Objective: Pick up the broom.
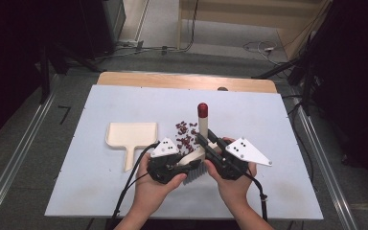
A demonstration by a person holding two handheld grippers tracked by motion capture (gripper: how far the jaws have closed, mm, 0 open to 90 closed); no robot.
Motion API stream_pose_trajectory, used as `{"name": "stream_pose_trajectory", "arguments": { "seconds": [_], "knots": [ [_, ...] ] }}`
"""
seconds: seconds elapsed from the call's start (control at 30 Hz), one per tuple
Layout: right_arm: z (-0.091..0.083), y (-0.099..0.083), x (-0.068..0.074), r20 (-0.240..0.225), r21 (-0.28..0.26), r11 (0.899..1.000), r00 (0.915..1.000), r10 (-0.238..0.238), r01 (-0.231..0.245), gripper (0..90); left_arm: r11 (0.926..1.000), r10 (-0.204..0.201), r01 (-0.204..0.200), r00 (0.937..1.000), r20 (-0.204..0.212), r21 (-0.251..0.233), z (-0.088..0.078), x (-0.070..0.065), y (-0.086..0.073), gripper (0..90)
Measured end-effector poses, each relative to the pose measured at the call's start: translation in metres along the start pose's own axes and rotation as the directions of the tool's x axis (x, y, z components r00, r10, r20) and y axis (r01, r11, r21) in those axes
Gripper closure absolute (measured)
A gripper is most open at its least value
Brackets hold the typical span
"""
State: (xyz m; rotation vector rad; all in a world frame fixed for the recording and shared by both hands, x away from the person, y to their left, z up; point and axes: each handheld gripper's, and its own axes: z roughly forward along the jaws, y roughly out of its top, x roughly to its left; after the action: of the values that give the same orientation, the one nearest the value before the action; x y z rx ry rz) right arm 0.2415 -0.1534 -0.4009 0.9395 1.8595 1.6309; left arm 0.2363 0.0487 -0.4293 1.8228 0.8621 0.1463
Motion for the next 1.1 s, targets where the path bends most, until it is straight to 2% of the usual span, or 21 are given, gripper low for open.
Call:
{"name": "stream_pose_trajectory", "arguments": {
  "seconds": [0.2,0.3,0.33,0.37,0.43,0.53,0.57,0.6,0.63,0.67,0.73,0.77,0.8,0.83,0.87,0.93,0.97,1.0,1.03,1.07,1.1],
  "knots": [
    [0.004,0.0,-0.002,-0.039,0.017,1.0,0.9992,-0.012,0.013,66.0,0.9991,0.042,-0.042,0.9991,-0.006,0.012,-0.006,0.007,0.0,68.2],
    [0.003,0.005,-0.006,-0.132,0.025,0.999,0.9909,-0.024,0.028,52.7,0.9989,0.047,-0.047,0.9989,0.0,0.008,-0.015,0.015,0.002,68.2],
    [0.003,0.011,-0.013,-0.226,0.041,0.998,0.9737,-0.032,0.042,52.0,0.9985,0.055,-0.055,0.9985,0.003,0.007,-0.019,0.018,0.003,68.2],
    [0.003,0.011,-0.013,-0.226,0.041,0.998,0.9737,-0.032,0.042,52.0,0.998,0.063,-0.063,0.998,0.002,0.004,-0.023,0.021,0.004,68.2],
    [0.001,0.016,-0.024,-0.314,0.07,0.995,0.9482,-0.05,0.076,50.4,0.996,0.089,-0.089,0.996,-0.001,0.003,-0.032,0.026,0.006,68.2],
    [0.0,0.02,-0.032,-0.348,0.094,0.992,0.9363,-0.045,0.083,49.2,0.9902,0.136,-0.137,0.9904,0.02,0.026,-0.043,0.035,0.007,68.2],
    [0.0,0.022,-0.039,-0.385,0.115,0.989,0.9221,-0.037,0.088,48.2,0.9885,0.146,-0.147,0.9886,0.036,0.033,-0.045,0.038,0.006,68.2],
    [0.0,0.022,-0.039,-0.385,0.115,0.989,0.9221,-0.037,0.088,48.2,0.9868,0.154,-0.156,0.9867,0.053,0.044,-0.048,0.041,0.006,68.2],
    [0.0,0.024,-0.045,-0.42,0.152,0.982,0.9066,-0.041,0.115,47.2,0.9837,0.169,-0.172,0.9836,0.063,0.051,-0.05,0.044,0.005,68.2],
    [0.0,0.024,-0.045,-0.42,0.152,0.982,0.9066,-0.041,0.115,47.2,0.9807,0.182,-0.187,0.9803,0.076,0.058,-0.052,0.046,0.004,68.2],
    [0.002,0.021,-0.05,-0.502,0.201,0.964,0.8632,-0.052,0.174,46.8,0.9724,0.215,-0.223,0.9701,0.113,0.067,-0.057,0.05,0.002,68.2],
    [0.003,0.02,-0.05,-0.521,0.209,0.96,0.8517,-0.052,0.187,46.5,0.9707,0.221,-0.231,0.9665,0.13,0.066,-0.058,0.051,0.002,68.2],
    [0.004,0.018,-0.049,-0.535,0.221,0.953,0.8426,-0.059,0.207,45.7,0.9679,0.233,-0.245,0.9594,0.159,0.058,-0.06,0.052,0.001,68.2],
    [0.004,0.018,-0.049,-0.535,0.221,0.953,0.8426,-0.059,0.207,45.7,0.9647,0.242,-0.257,0.9515,0.189,0.058,-0.062,0.052,0.0,68.2],
    [0.007,0.015,-0.046,-0.558,0.237,0.943,0.8273,-0.064,0.232,44.8,0.9626,0.247,-0.265,0.9449,0.215,0.057,-0.063,0.052,0.0,68.2],
    [0.009,0.013,-0.044,-0.569,0.245,0.938,0.8201,-0.064,0.244,44.7,0.9537,0.267,-0.293,0.9304,0.251,0.069,-0.065,0.052,-0.001,68.2],
    [0.01,0.012,-0.041,-0.603,0.256,0.929,0.7957,-0.062,0.266,44.6,0.9515,0.271,-0.299,0.9269,0.259,0.073,-0.065,0.052,-0.001,68.2],
    [0.011,0.011,-0.039,-0.62,0.271,0.921,0.7829,-0.055,0.279,44.5,0.9498,0.272,-0.303,0.9228,0.273,0.079,-0.065,0.052,-0.002,68.2],
    [0.011,0.011,-0.039,-0.62,0.271,0.921,0.7829,-0.055,0.279,44.5,0.9468,0.275,-0.311,0.9167,0.29,0.084,-0.066,0.052,-0.002,68.2],
    [0.012,0.009,-0.038,-0.633,0.277,0.915,0.7721,-0.056,0.294,44.5,0.9439,0.28,-0.319,0.9093,0.308,0.085,-0.065,0.051,-0.003,68.2],
    [0.015,0.004,-0.034,-0.663,0.299,0.899,0.7472,-0.046,0.32,44.8,0.9417,0.282,-0.325,0.9026,0.325,0.086,-0.065,0.05,-0.003,68.2]
  ]
}}
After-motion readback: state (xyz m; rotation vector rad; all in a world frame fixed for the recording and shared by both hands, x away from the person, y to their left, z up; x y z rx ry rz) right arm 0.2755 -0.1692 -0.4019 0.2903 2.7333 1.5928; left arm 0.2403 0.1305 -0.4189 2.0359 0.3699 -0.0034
